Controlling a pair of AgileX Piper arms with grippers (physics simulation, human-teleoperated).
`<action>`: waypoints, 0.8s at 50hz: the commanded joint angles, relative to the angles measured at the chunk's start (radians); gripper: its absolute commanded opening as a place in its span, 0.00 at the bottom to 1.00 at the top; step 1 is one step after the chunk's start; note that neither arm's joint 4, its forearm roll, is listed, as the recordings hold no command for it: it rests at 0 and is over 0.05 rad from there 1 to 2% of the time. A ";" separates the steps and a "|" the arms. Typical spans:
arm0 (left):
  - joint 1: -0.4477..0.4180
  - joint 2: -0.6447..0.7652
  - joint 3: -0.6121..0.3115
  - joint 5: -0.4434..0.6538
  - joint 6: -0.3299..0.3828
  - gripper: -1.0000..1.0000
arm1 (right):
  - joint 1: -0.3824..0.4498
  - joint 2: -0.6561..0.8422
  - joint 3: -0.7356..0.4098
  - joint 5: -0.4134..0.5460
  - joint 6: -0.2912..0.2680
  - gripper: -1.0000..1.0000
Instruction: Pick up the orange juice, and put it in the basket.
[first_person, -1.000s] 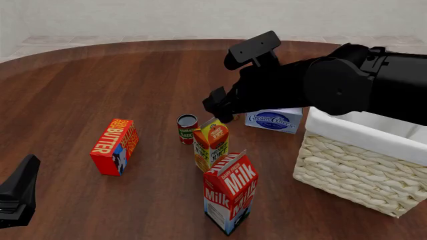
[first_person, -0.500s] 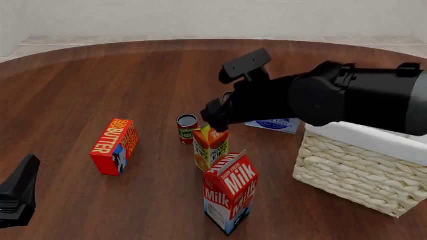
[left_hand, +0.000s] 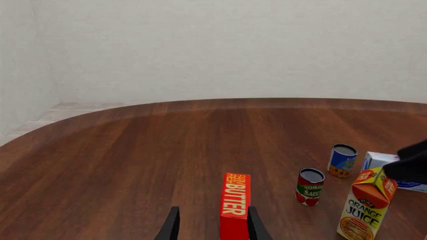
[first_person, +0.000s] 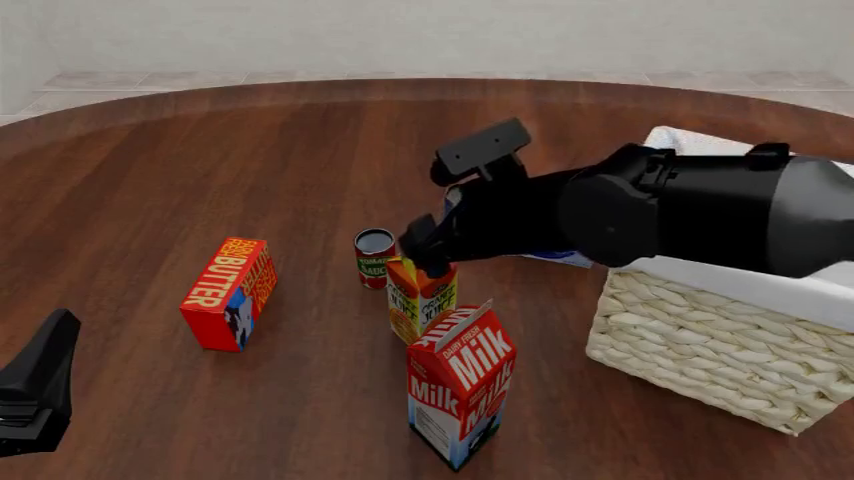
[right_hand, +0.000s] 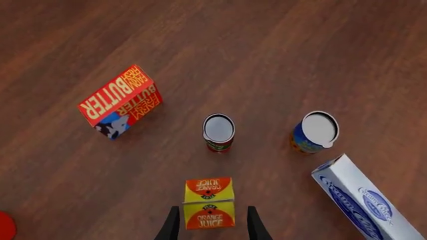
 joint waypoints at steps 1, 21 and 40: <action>0.000 0.000 0.000 0.000 0.000 1.00 | 0.005 0.024 0.007 -0.016 0.008 1.00; 0.000 0.000 0.000 0.000 0.000 1.00 | 0.011 0.050 0.008 -0.025 0.010 1.00; 0.000 0.000 0.000 0.000 0.000 1.00 | 0.013 0.077 0.015 -0.042 0.009 1.00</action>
